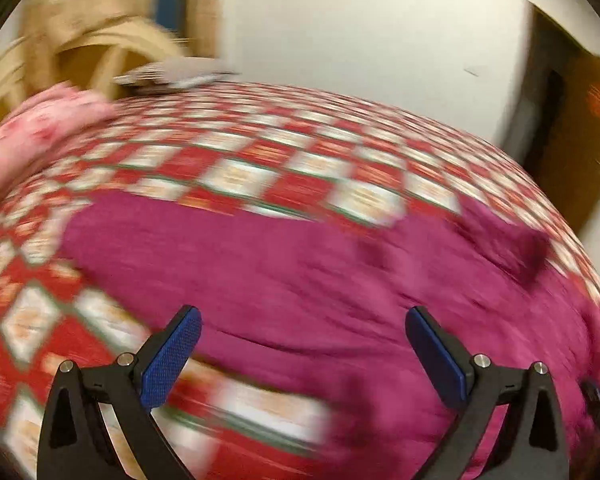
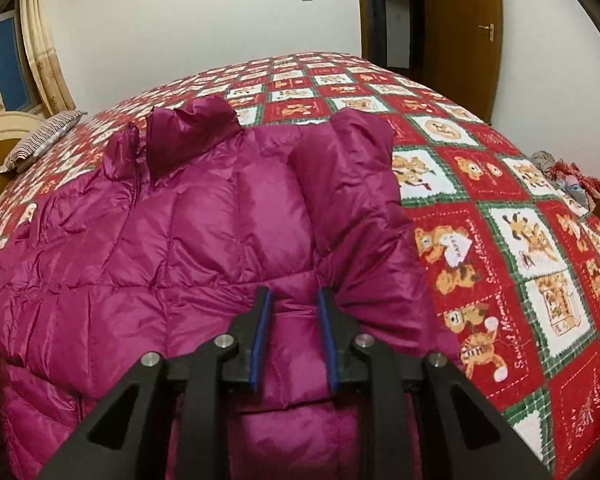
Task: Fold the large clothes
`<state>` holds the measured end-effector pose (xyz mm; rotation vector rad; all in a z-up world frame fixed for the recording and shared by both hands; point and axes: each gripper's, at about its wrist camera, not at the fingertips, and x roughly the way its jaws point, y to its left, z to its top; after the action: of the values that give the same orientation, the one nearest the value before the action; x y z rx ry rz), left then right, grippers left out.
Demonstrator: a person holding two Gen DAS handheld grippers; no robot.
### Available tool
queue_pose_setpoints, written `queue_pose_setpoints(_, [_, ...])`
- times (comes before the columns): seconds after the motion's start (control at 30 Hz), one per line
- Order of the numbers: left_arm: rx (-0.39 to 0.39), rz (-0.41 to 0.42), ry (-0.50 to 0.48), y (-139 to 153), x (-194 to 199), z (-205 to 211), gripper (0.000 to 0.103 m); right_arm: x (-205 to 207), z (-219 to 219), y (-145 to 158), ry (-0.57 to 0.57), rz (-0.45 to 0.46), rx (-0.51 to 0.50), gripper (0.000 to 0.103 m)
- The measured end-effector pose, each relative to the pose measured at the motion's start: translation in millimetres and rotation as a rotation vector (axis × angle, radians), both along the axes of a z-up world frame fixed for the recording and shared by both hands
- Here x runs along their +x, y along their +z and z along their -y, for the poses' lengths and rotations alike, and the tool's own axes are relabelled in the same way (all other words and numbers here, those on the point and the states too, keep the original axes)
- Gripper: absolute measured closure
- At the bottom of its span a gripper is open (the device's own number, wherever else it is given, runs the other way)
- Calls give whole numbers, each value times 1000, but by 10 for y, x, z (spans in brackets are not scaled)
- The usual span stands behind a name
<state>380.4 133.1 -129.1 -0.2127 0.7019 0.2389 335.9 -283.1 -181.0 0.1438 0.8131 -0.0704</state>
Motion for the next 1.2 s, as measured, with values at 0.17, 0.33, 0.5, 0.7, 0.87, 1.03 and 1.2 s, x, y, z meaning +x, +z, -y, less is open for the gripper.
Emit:
queue_pose_setpoints(0.17, [-80, -33, 358, -94, 40, -1324, 1, 18, -67, 2, 0, -3, -38, 74])
queue_pose_setpoints(0.33, [-246, -81, 490, -419, 129, -1955, 1, 30, -99, -4, 0, -6, -57, 73])
queue_pose_setpoints(0.5, [-157, -122, 499, -597, 267, -1957, 1, 30, -105, -7, 2, -8, -65, 71])
queue_pose_setpoints(0.7, [-118, -109, 483, -623, 282, -1900, 25, 28, -98, -9, 3, -5, -56, 71])
queue_pose_setpoints(0.87, [-99, -92, 392, -575, 373, -1841, 88, 24, -93, -13, 2, -1, -49, 71])
queue_pose_setpoints(1.03, [-35, -8, 320, -191, 355, -1591, 91, 16, -81, -14, 0, 2, -37, 71])
queue_pose_setpoints(1.2, [64, 172, 137, 499, 243, -881, 92, 9, -70, -15, -1, 6, -28, 71])
